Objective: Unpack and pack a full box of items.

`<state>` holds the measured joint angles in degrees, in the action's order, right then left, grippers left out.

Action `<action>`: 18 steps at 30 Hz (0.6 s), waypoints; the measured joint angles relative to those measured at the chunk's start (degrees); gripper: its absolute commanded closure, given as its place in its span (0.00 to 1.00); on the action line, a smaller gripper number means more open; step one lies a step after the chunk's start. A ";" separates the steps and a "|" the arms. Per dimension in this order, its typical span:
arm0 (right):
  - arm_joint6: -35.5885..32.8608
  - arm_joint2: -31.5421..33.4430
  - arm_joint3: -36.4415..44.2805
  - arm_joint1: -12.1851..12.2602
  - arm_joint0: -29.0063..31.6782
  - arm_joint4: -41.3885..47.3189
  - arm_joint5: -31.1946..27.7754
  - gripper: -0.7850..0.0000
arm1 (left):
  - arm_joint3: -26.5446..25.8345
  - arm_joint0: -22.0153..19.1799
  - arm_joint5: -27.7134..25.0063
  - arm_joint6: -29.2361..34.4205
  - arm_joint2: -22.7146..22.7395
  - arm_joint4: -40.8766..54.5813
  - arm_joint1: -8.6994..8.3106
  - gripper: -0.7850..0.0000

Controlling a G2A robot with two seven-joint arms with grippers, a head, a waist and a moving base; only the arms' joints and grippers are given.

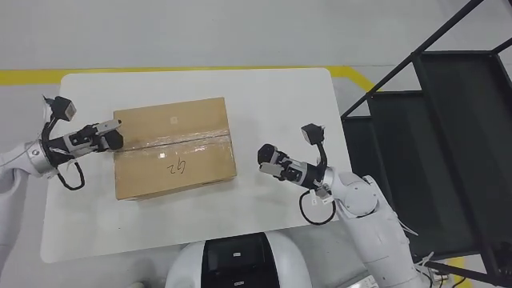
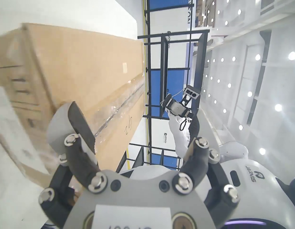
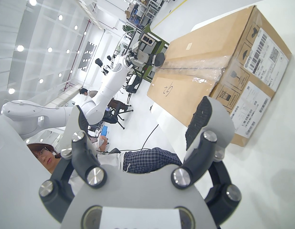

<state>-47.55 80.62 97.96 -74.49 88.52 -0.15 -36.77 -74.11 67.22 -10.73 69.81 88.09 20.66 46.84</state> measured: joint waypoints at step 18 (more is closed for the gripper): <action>14.39 5.04 -0.66 1.11 3.35 -2.64 -10.88 0.00 | 0.04 3.97 -3.94 -10.61 7.24 21.10 1.05 0.00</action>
<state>-33.16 85.67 97.30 -73.38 91.87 -2.79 -47.65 -74.07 71.19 -14.67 59.20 95.33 41.76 47.90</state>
